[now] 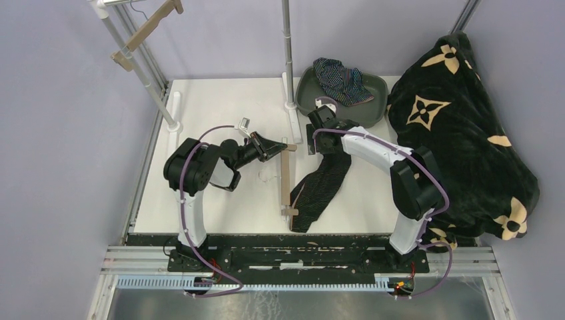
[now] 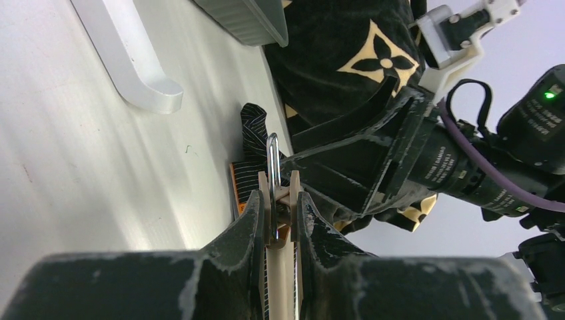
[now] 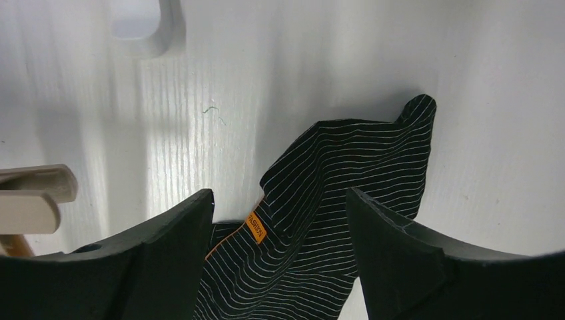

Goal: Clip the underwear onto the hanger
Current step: Clamp the underwear onto the hanger.

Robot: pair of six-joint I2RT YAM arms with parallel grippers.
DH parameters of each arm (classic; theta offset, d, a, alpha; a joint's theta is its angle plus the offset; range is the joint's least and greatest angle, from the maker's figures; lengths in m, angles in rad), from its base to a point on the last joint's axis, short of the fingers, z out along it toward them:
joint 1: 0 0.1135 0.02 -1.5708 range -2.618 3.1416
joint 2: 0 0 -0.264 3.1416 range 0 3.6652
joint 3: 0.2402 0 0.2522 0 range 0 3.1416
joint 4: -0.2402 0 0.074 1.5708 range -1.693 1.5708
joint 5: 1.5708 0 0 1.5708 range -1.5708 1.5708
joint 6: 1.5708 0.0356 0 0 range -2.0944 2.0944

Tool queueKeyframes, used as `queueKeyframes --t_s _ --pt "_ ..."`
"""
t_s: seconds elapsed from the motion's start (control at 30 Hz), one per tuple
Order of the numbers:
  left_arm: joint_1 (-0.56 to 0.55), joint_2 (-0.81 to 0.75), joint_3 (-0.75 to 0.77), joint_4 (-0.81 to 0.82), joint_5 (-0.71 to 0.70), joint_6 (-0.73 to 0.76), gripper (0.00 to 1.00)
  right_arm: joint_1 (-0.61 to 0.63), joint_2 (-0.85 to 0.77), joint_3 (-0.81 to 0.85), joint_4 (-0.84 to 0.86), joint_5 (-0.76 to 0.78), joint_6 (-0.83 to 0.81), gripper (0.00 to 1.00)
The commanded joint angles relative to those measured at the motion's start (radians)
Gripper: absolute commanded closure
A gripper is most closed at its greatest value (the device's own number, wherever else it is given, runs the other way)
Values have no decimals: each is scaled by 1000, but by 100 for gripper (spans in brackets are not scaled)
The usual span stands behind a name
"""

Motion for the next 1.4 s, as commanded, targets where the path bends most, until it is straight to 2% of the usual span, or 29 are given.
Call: queueKeyframes --t_s 0.0,0.27,0.37,0.4,0.53,0.57,0.6,0.77,0.9,1.13,1.37 --pt "-5 -52 -3 27 21 41 97 0 45 10 -3 -13 11 20" --pt "-5 -51 -3 25 24 43 97 0 148 23 12 -29 11 25" --pt "-5 -50 -3 24 25 44 97 -1 166 30 14 -25 9 35" --pt "-5 -50 -3 24 25 45 97 -1 170 33 12 -25 7 41" --pt "-5 -49 -1 20 27 47 97 -7 139 12 39 -26 2 88" --pt "-5 -48 -1 20 28 50 97 -10 118 -3 59 -29 -2 96" --pt "-4 -47 -1 20 28 49 97 -14 92 -23 89 -39 -5 99" --pt "-5 -45 -2 33 33 48 97 -60 -79 -167 331 -158 -18 100" --pt "-4 -38 -3 107 49 20 97 -133 -162 -283 547 -342 15 100" --pt "-17 -32 8 162 86 -3 97 -200 -116 -293 733 -629 52 97" --pt "-42 -45 23 134 118 22 97 -217 -70 -308 900 -757 130 97"
